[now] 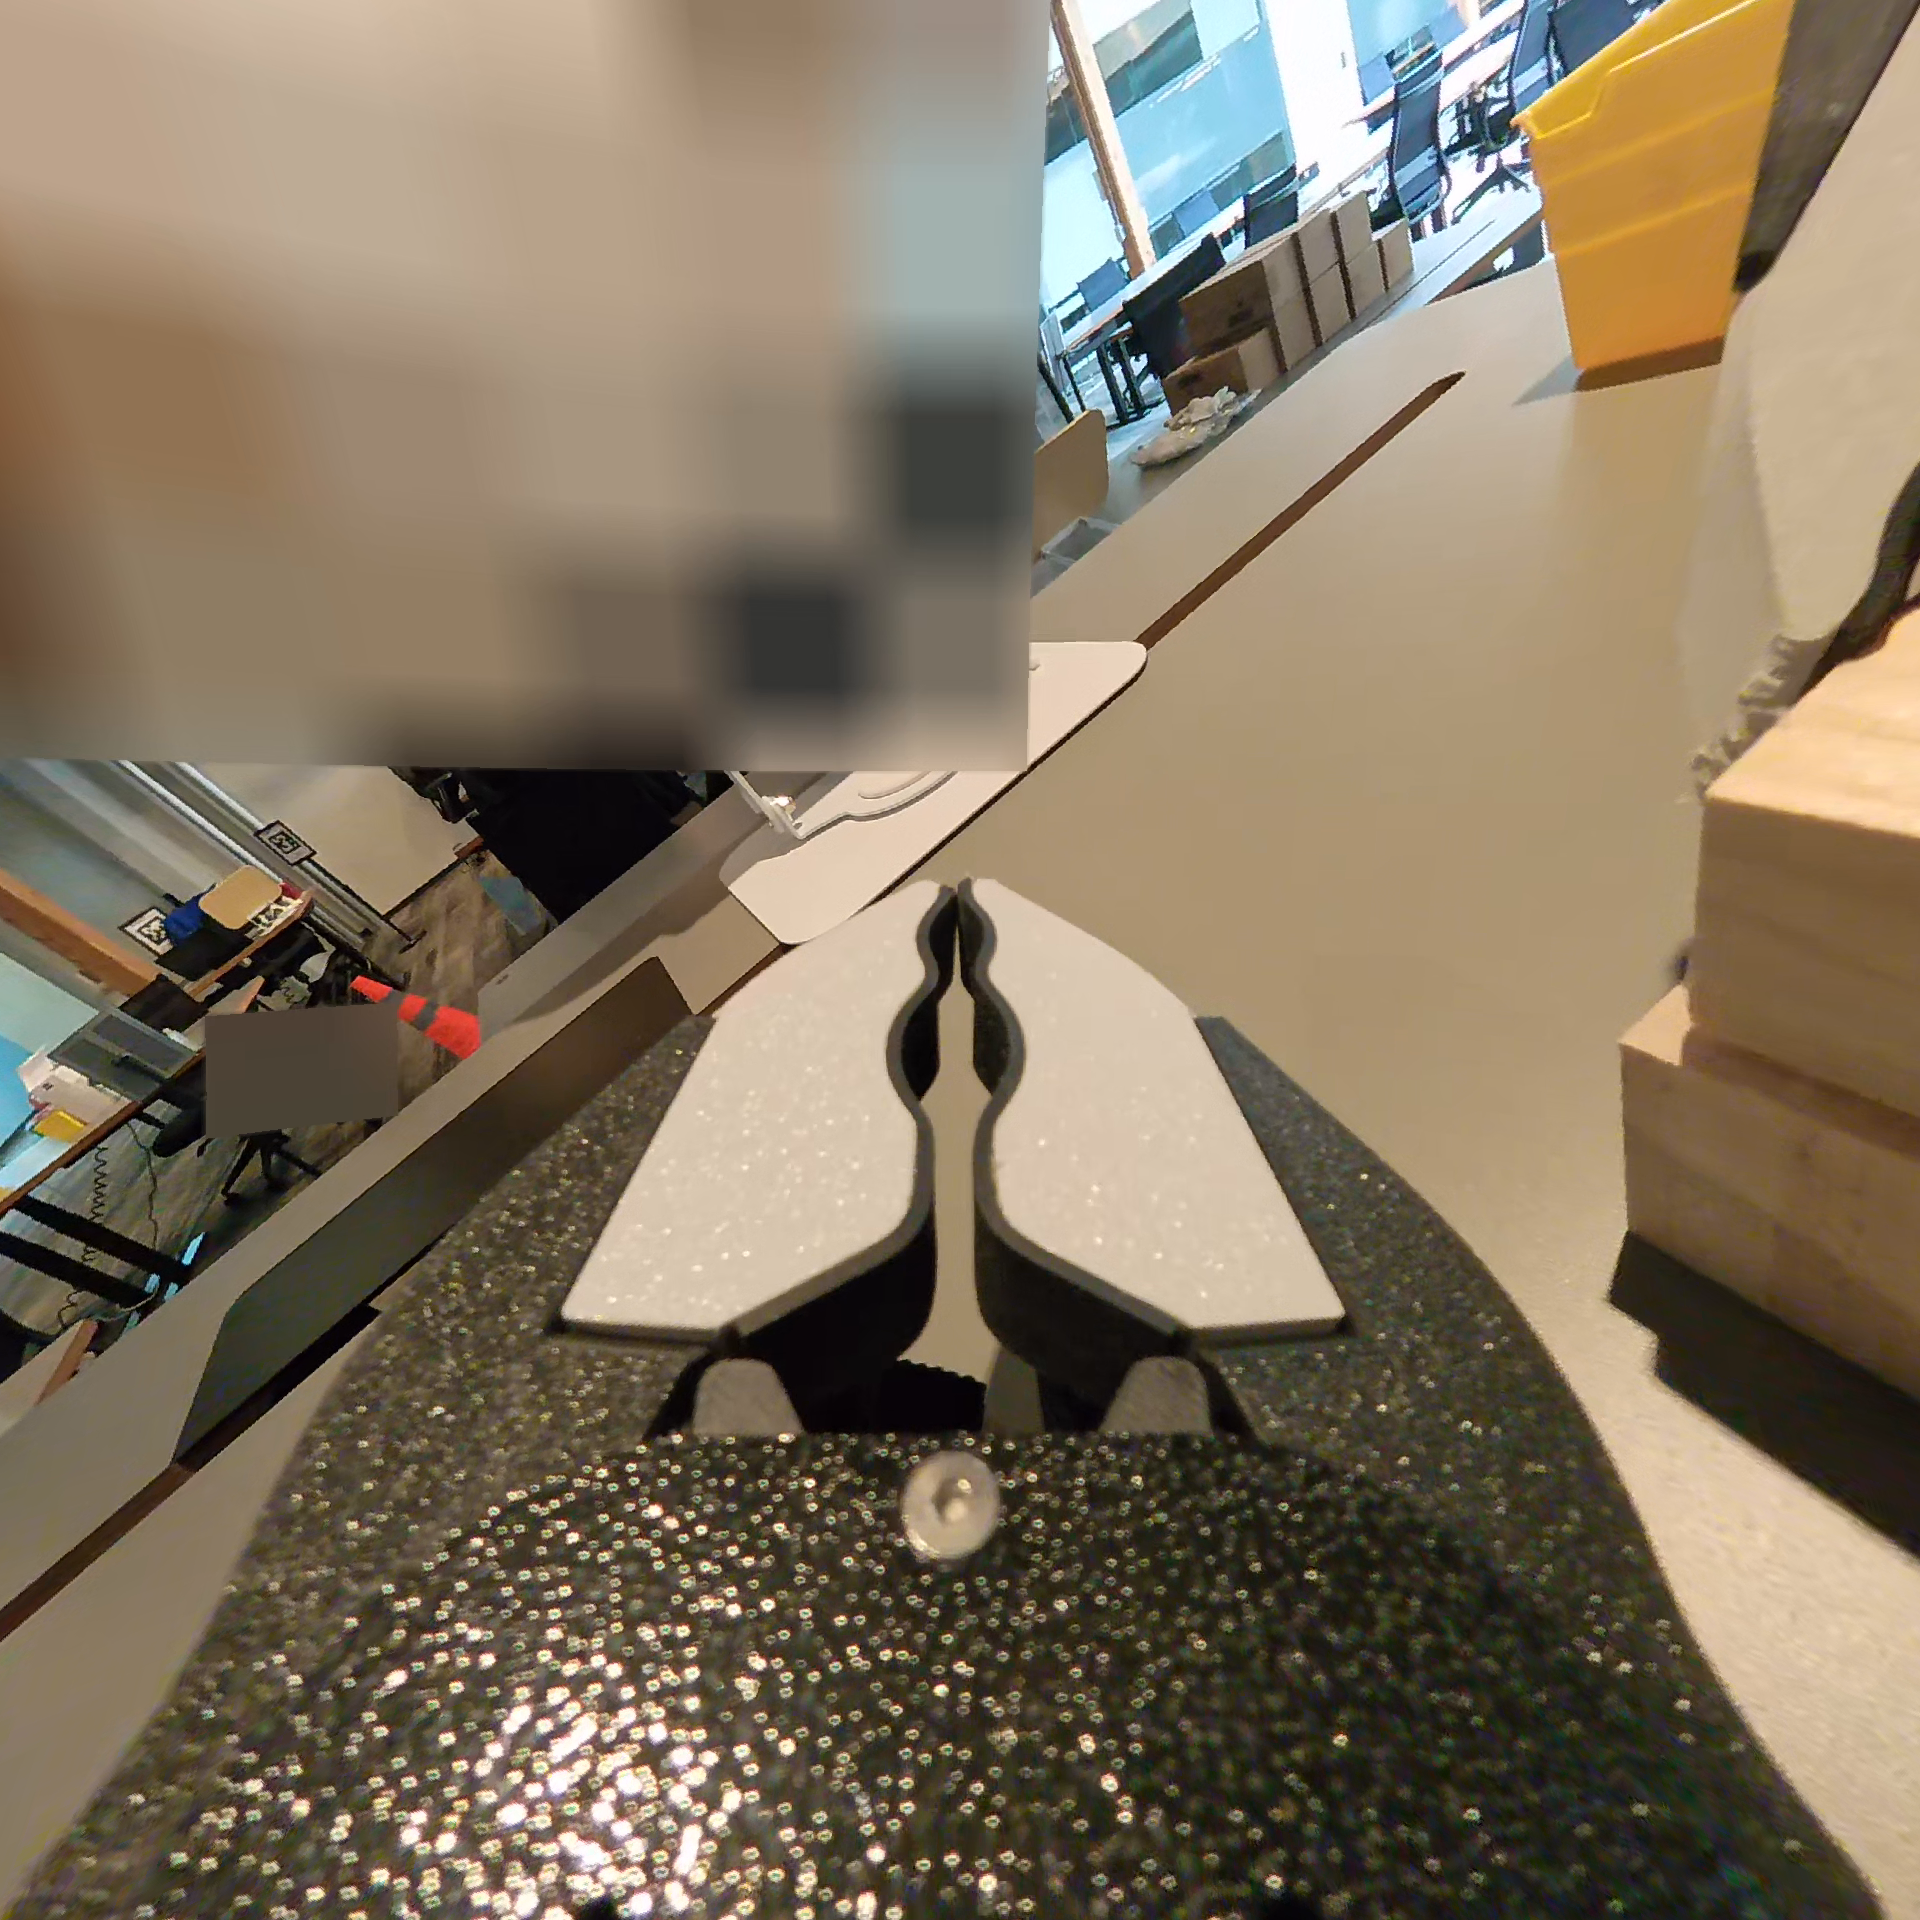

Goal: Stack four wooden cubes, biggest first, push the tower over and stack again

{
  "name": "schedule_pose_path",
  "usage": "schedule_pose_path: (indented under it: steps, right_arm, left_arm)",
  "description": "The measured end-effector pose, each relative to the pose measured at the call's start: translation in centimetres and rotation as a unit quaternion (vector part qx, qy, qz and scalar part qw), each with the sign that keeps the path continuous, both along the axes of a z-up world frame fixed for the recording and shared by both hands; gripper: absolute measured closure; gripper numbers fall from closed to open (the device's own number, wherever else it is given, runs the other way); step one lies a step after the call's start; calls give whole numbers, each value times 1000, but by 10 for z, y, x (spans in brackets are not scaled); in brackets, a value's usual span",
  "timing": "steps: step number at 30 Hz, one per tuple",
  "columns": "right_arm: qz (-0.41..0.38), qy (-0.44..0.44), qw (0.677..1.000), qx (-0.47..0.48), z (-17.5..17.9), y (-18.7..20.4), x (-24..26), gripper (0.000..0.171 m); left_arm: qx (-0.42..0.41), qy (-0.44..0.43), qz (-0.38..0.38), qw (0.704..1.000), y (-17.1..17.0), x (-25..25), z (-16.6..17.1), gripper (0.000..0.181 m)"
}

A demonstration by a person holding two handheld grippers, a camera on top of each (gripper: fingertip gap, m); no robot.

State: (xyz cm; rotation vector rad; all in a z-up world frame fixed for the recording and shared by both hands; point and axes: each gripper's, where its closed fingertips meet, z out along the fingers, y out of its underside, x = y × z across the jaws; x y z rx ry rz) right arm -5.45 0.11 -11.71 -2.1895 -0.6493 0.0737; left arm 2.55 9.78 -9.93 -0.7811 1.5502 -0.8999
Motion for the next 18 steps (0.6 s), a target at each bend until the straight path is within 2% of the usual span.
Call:
schedule_pose_path:
  steps: [15,18]
  right_arm:
    - [-7,3,1000,-11,-1,-2,1,125]
    - [-4,4,1000,-12,-1,-2,-1,118]
  left_arm:
    - [1,1,0,1000,0,0,0,181]
    - [-1,-1,0,1000,0,0,0,181]
